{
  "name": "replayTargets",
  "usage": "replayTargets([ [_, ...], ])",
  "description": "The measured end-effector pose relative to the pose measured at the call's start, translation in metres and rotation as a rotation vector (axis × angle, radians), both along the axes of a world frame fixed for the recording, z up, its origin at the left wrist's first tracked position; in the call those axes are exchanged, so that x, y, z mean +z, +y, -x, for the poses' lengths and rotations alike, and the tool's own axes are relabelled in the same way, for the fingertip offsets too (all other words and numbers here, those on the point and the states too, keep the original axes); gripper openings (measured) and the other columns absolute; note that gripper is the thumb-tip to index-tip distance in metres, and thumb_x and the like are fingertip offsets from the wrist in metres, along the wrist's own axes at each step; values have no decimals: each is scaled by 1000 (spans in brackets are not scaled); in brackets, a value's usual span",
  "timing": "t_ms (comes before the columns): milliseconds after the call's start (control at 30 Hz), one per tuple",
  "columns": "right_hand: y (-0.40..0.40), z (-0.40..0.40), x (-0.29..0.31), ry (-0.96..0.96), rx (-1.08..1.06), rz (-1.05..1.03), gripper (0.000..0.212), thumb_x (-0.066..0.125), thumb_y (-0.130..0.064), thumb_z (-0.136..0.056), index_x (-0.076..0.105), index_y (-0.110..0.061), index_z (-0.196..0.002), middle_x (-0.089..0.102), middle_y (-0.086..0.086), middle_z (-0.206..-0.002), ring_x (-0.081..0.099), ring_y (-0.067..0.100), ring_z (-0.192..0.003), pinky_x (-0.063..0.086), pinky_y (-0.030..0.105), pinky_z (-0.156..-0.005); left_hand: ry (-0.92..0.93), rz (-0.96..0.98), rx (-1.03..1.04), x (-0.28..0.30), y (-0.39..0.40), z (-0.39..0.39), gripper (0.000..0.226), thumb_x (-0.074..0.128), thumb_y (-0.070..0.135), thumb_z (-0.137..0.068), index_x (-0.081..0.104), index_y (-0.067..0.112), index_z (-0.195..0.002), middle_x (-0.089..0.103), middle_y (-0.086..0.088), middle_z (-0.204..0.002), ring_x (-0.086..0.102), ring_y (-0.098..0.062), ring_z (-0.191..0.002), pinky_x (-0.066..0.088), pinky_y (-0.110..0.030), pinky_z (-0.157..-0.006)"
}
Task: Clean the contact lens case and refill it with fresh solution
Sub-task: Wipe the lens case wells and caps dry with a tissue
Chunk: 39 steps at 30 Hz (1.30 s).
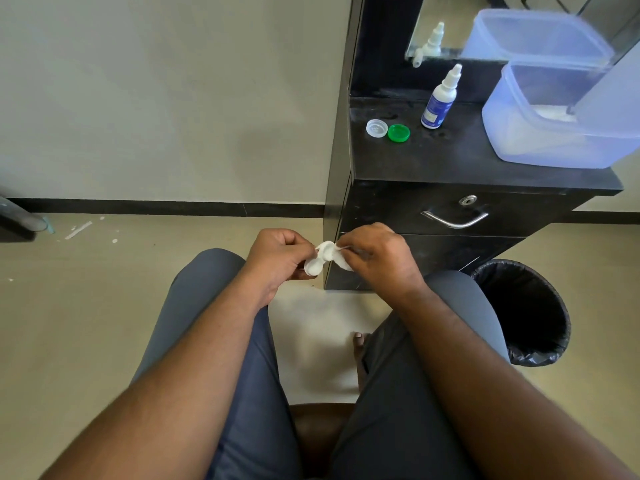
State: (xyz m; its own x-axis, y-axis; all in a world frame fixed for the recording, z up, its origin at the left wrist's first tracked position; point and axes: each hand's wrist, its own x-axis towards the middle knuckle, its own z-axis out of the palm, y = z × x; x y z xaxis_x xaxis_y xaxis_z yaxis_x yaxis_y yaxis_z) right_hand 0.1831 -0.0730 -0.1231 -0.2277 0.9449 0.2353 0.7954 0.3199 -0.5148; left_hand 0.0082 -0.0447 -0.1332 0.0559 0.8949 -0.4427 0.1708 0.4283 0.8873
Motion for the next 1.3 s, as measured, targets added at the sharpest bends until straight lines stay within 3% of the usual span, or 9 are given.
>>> replayTargets([
  [200, 3, 8, -8, -80, 169, -40, 10, 67, -9, -86, 74, -11, -93, 73, 1, -82, 59, 17, -72, 41, 23, -67, 138, -141, -137, -4, -3, -4, 20, 62, 0, -80, 70, 12, -66, 69, -16, -76, 67, -32, -72, 59, -47, -69],
  [433, 8, 3, -12, -104, 188, 0, 13, 67, -11, -85, 75, -14, -94, 71, -1, -85, 54, 17, -77, 42, 26, -65, 99, -102, -198, -3, -5, -8, 14, 56, 2, -91, 67, -3, -84, 68, -23, -87, 69, -32, -76, 61, -43, -68],
  [567, 8, 5, -14, -151, 204, -13, 12, 71, -12, -82, 76, -14, -93, 69, 1, -87, 52, 19, -79, 40, 24, -62, 85, -57, -185, -2, -5, -7, 18, 53, 2, -93, 66, 3, -81, 66, -13, -80, 71, -30, -71, 61, -34, -60],
  [800, 11, 13, -15, -299, 219, -65, 11, 67, -20, -86, 76, -16, -91, 71, -1, -83, 48, 18, -73, 38, 28, -58, 135, -73, -181, -4, -2, -5, 15, 55, 1, -92, 66, -8, -88, 67, -23, -86, 70, -32, -69, 62, -37, -61],
  [933, 10, 13, -17, -317, 109, 5, 20, 56, -21, -93, 74, -15, -98, 70, 2, -87, 49, 18, -82, 42, 28, -66, 127, -72, -135, -4, -4, -7, 15, 55, 0, -93, 67, -5, -85, 67, -18, -83, 71, -30, -67, 61, -35, -57],
  [1067, 10, 15, -16, -113, -67, 165, 21, 59, -19, -91, 71, -13, -106, 69, 3, -100, 51, 18, -95, 45, 29, -75, 105, -97, -77, -3, -4, -7, 14, 56, 0, -91, 68, -3, -83, 68, -15, -84, 72, -30, -71, 61, -36, -59],
  [1300, 11, 17, -14, 424, -386, 409, 18, 69, -18, -86, 72, -13, -102, 69, 2, -102, 62, 15, -90, 54, 24, -78, -27, -118, 114, -3, -6, -11, 10, 60, 1, -89, 69, -2, -86, 69, -10, -84, 72, -22, -69, 62, -38, -65],
])
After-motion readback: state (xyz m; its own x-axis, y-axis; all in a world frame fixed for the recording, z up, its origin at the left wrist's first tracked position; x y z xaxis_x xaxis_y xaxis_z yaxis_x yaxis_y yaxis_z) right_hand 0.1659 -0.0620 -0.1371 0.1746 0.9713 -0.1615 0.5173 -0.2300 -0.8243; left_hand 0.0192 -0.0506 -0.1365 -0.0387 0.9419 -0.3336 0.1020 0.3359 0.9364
